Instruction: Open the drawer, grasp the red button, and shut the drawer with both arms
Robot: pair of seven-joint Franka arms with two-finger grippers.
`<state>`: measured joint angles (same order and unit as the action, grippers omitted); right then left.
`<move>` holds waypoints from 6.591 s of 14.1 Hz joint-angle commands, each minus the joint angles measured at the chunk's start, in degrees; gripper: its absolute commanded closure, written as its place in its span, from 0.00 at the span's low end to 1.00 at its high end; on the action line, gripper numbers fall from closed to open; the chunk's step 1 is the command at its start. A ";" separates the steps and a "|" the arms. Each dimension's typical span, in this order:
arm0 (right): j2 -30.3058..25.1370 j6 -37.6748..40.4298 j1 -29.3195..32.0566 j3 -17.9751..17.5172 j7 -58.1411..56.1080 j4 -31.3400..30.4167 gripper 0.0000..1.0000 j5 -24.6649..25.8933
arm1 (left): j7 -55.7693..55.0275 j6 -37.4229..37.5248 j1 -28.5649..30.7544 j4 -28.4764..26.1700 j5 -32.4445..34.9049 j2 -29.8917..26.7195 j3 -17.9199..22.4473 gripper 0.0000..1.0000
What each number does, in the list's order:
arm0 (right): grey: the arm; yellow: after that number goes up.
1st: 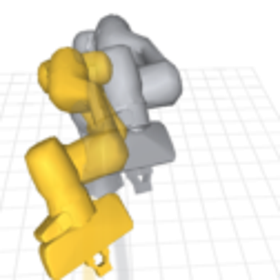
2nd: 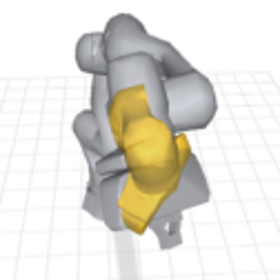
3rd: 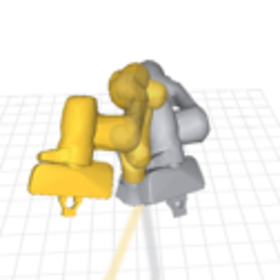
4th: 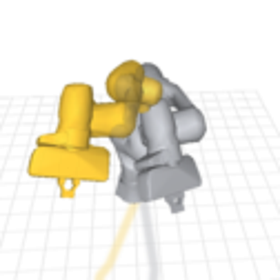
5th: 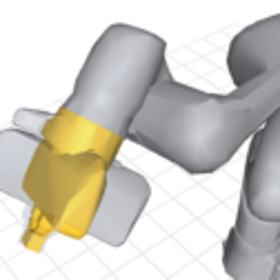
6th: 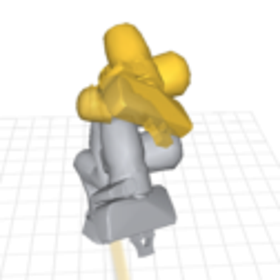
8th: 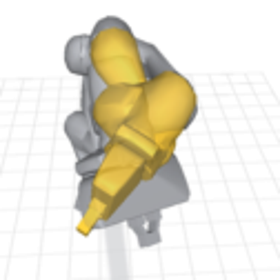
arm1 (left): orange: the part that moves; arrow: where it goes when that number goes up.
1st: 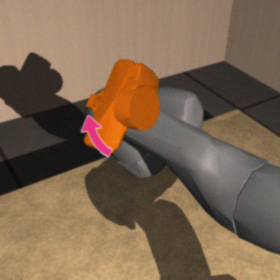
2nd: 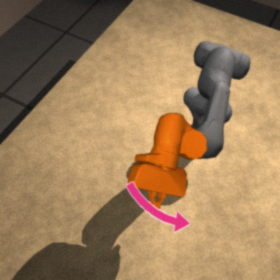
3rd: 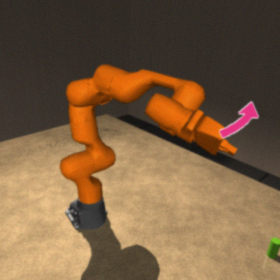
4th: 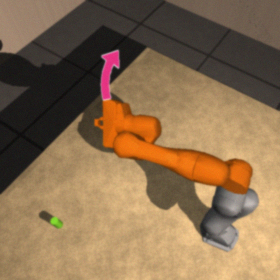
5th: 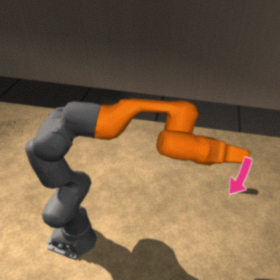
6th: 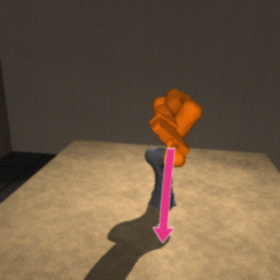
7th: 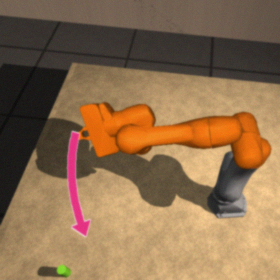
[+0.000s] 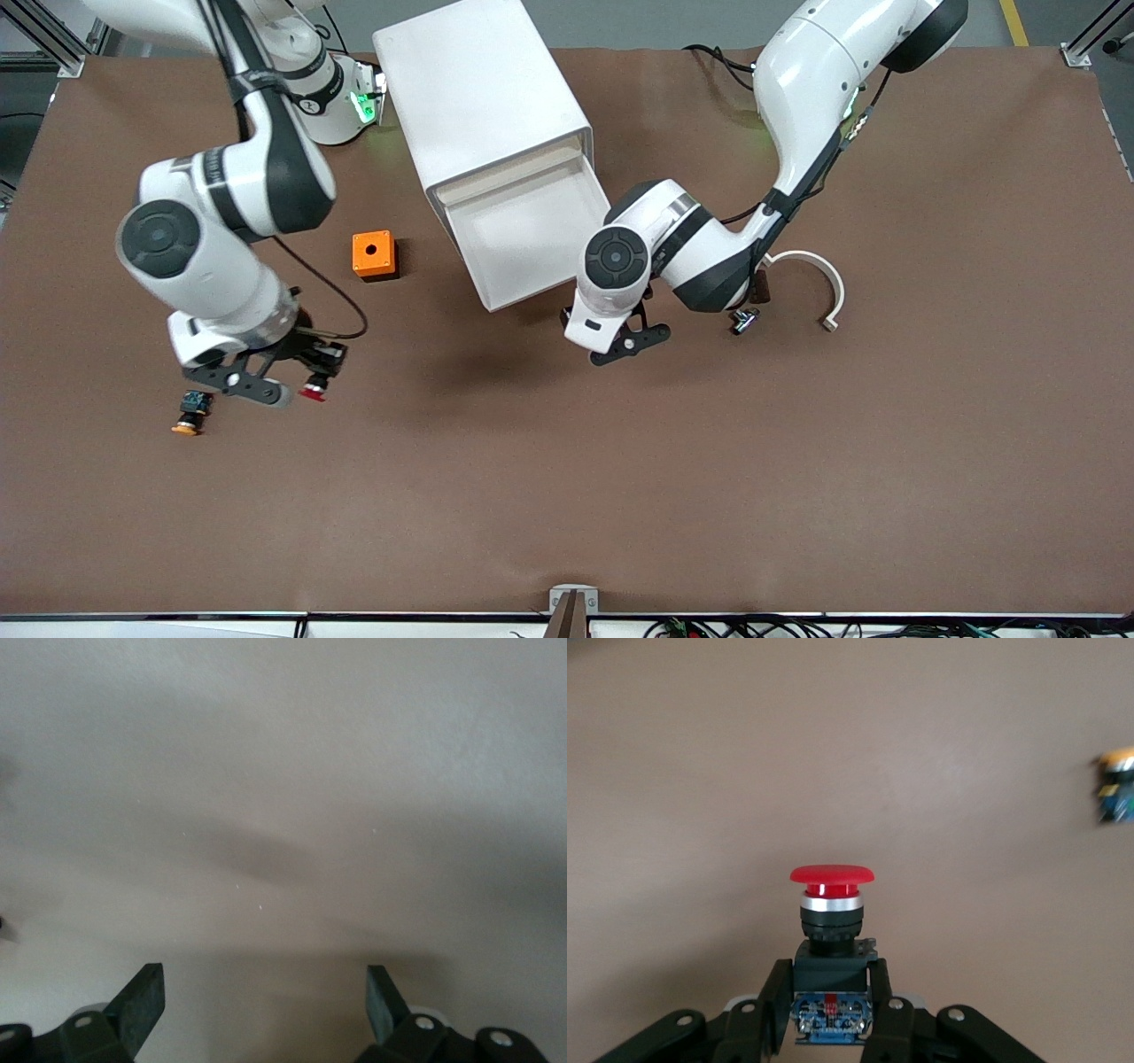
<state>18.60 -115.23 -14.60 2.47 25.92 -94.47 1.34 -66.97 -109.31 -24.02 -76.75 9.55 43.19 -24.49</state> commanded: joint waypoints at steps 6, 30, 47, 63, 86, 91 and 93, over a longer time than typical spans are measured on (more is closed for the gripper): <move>3.28 -10.97 11.43 -1.07 -20.72 -4.85 1.00 -0.64 | -0.09 -0.02 -2.08 -1.83 -0.68 -1.62 -3.02 0.00; 13.40 -29.88 21.63 -1.59 -35.32 -16.19 1.00 -4.86 | -0.27 -0.02 -9.46 -4.99 -20.19 -1.18 -3.11 0.00; -9.27 -6.43 18.73 -1.42 -34.80 -14.25 0.00 -3.89 | -0.35 0.15 7.57 -5.87 -18.00 -7.06 -2.50 0.00; -20.79 26.80 15.92 -1.68 -28.29 4.46 0.00 -2.49 | 11.20 10.94 24.62 -4.64 -5.34 -15.31 -2.76 0.00; -18.51 29.36 16.80 -1.16 -29.08 8.60 0.00 -0.99 | 62.21 14.40 26.82 -34.00 -8.94 -50.57 19.83 0.00; -18.51 29.44 16.80 -1.16 -29.26 8.33 0.00 -1.08 | 63.02 11.67 27.45 -21.01 -9.55 -44.87 19.92 0.00; -18.51 29.62 16.89 -1.16 -29.26 8.25 0.00 -1.17 | 62.67 11.75 27.36 -18.80 -9.38 -43.72 19.92 0.00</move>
<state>0.35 -85.80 1.83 1.78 -3.78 -86.09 -0.44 -4.88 -98.15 3.24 -99.73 0.76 -3.31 -4.62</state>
